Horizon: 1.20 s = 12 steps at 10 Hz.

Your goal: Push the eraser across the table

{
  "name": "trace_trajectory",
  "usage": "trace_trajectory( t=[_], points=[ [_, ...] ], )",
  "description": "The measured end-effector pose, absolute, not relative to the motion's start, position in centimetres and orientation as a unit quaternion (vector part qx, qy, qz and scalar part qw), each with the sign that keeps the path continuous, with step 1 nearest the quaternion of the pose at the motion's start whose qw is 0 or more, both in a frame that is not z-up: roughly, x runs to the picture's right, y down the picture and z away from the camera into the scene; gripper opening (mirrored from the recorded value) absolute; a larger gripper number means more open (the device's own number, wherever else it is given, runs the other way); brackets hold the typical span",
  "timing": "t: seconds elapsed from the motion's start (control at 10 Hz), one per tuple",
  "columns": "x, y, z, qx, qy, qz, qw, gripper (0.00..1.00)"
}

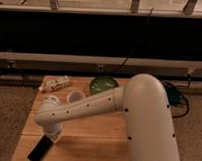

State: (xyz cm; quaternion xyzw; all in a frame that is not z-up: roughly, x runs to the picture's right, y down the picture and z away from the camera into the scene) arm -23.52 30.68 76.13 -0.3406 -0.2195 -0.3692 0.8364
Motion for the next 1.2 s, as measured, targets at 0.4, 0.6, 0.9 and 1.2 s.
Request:
trace_trajectory(
  t=[0.4, 0.6, 0.9, 1.2],
  points=[
    [-25.0, 30.8, 75.8, -0.337, -0.232, -0.38, 0.829, 0.06],
    [-25.6, 31.0, 75.6, -0.337, -0.238, -0.386, 0.825, 0.06],
    [-26.6, 31.3, 75.2, -0.335, -0.245, -0.397, 0.819, 0.06],
    [-27.4, 31.7, 74.7, -0.334, -0.253, -0.408, 0.812, 0.06]
  ],
)
